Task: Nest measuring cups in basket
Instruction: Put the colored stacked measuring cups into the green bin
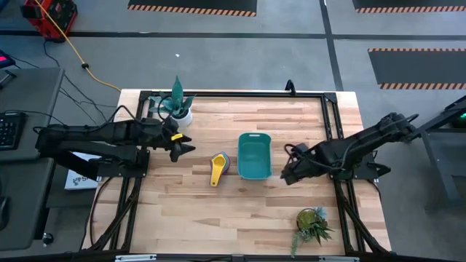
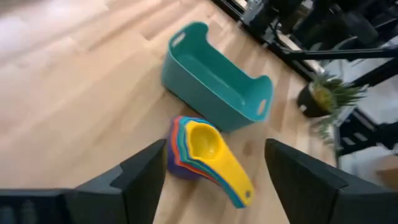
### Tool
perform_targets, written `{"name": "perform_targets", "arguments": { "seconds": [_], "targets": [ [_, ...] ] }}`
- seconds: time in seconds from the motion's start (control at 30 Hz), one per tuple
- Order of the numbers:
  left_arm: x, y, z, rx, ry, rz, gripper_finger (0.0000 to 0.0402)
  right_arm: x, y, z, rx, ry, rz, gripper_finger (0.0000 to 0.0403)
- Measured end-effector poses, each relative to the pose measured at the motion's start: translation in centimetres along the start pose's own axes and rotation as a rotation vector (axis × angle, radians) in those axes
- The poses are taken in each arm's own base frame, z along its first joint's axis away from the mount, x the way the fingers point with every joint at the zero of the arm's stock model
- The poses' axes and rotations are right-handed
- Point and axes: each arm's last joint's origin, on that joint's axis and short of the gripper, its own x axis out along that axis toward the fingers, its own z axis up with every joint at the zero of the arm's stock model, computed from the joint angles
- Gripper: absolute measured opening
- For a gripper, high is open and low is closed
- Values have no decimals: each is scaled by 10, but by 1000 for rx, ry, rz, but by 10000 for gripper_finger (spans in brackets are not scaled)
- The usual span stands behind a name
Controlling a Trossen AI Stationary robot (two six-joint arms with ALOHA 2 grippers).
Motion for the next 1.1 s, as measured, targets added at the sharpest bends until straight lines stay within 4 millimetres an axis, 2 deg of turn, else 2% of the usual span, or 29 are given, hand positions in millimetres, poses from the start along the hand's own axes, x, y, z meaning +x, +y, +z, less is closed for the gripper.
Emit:
{"name": "perform_targets", "arguments": {
  "seconds": [0.13,0.27,0.33,0.43,0.53,0.67,1.0,1.1],
  "targets": [
    [6,-2,1,-75,26,-32,269,4,-34,-5,32,45,61,243],
    [8,-5,2,-172,-20,-86,269,17,-66,-13,100,58,244,283],
    [12,-2,-8,-253,-28,-103,269,24,-76,-15,115,40,360,298],
    [25,4,-37,-390,36,-115,269,34,-86,-16,122,19,490,311],
    [33,10,-69,-516,107,-61,269,43,-92,-17,120,3,575,314],
    [39,14,-96,-617,142,-35,269,52,-95,-18,120,1,625,314],
    [61,35,-133,-687,93,-176,269,54,-90,-15,199,-99,658,315],
    [66,37,-136,-697,109,-185,269,54,-90,-14,240,-115,658,315]
  ]
}}
